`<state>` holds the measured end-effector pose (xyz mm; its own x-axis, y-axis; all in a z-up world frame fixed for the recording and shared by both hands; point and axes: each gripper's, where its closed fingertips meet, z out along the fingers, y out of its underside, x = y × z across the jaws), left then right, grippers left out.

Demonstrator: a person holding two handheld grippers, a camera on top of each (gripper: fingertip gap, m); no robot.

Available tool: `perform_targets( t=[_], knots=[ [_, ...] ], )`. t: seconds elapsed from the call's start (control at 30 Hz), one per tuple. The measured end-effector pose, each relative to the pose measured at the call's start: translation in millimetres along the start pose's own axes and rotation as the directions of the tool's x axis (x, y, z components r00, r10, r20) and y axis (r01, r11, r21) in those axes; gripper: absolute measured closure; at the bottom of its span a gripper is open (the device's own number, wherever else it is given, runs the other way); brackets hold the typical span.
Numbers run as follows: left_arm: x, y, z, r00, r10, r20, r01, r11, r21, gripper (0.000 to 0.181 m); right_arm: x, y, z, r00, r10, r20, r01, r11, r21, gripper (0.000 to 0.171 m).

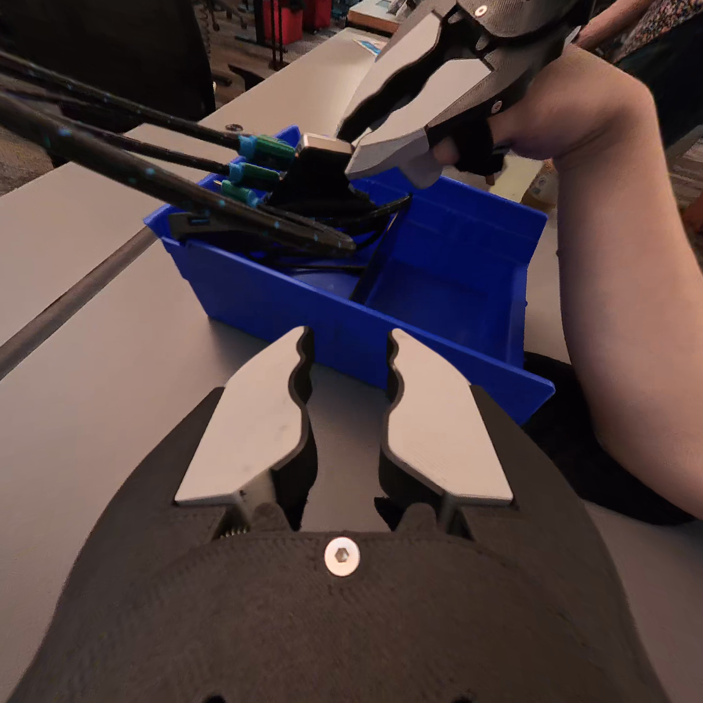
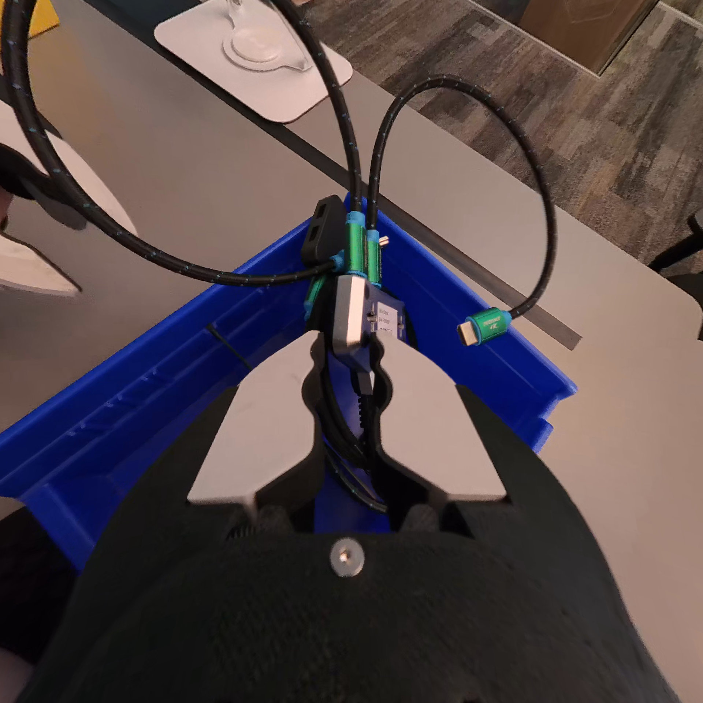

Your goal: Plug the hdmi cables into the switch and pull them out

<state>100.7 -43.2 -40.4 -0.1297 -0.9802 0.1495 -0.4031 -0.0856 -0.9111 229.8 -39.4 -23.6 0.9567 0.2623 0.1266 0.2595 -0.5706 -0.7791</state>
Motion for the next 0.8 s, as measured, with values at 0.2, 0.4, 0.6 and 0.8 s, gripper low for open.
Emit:
perform_targets(
  t=[0.2, 0.4, 0.6, 0.8],
  knots=[
    [-1, 2, -37, 1.000, 0.001, 0.015, 0.000, 0.999, -0.043, 0.146, 5, -1, -5, 1.000, 0.000, -0.017, 0.000, 1.000, 0.022, 0.146],
    [3, -12, -114, 0.981, 0.128, 0.146, -0.121, 0.991, -0.054, 0.136, 53, 7, -74, 0.930, 0.196, -0.310, -0.161, 0.978, 0.135, 0.139],
    [-36, -27, -250, 0.795, 0.255, 0.550, -0.204, 0.967, -0.153, 0.125, 58, 102, -111, 0.786, 0.468, -0.405, -0.522, 0.853, -0.027, 0.136],
    [-87, 20, -416, 0.508, 0.058, 0.859, 0.137, 0.980, -0.147, 0.119, 19, 141, -79, 0.726, 0.654, -0.211, -0.687, 0.692, -0.220, 0.134]
  ],
)
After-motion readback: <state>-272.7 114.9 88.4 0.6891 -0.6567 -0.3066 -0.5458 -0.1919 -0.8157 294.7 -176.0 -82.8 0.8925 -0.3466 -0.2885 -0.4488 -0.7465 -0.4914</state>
